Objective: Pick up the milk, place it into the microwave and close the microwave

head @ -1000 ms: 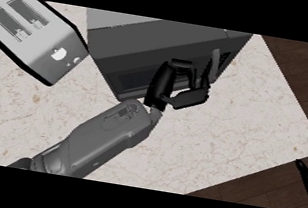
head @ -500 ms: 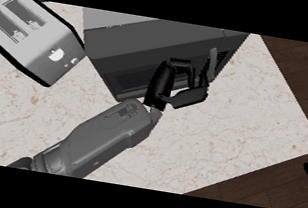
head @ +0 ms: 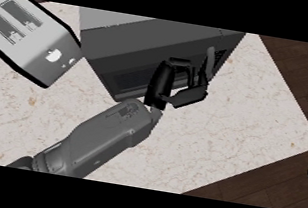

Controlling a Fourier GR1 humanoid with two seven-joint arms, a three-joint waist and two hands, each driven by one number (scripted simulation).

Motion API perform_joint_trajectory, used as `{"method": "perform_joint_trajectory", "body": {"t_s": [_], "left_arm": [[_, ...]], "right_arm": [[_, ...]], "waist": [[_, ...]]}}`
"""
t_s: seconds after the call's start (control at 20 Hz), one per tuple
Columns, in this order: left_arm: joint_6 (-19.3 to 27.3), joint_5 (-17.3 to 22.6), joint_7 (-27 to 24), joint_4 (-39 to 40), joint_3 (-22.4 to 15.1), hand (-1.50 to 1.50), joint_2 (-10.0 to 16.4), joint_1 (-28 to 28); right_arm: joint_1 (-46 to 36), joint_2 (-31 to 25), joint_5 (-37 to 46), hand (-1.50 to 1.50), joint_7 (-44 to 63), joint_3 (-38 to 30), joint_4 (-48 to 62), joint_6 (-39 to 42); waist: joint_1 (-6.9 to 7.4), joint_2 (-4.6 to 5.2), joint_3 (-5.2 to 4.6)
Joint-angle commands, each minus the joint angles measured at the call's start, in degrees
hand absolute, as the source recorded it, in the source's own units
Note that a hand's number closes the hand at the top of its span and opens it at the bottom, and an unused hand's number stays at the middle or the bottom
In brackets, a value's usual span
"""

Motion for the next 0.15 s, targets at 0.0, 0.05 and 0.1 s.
{"method": "perform_joint_trajectory", "body": {"t_s": [0.0, 0.05, 0.1], "left_arm": [[-2.02, 1.12, 0.49, 4.56, 1.91, 1.50, -0.02, -4.81], [-2.25, 1.27, 0.85, 4.55, 1.43, 1.50, -0.02, -5.29], [-1.85, 1.42, 0.45, 4.60, 1.31, 1.50, -0.02, -5.03]], "right_arm": [[0.82, -0.99, -1.19, -1.50, -0.05, -0.39, -0.79, 1.52], [0.13, -1.04, -1.45, -1.50, -0.37, -0.67, -0.61, 1.85], [0.76, -1.66, -2.04, -1.50, -0.04, -1.05, -0.72, 2.21]], "waist": [[-0.19, 0.73, -0.08], [-0.31, 0.92, 0.06], [-0.78, 0.86, 0.03]]}}
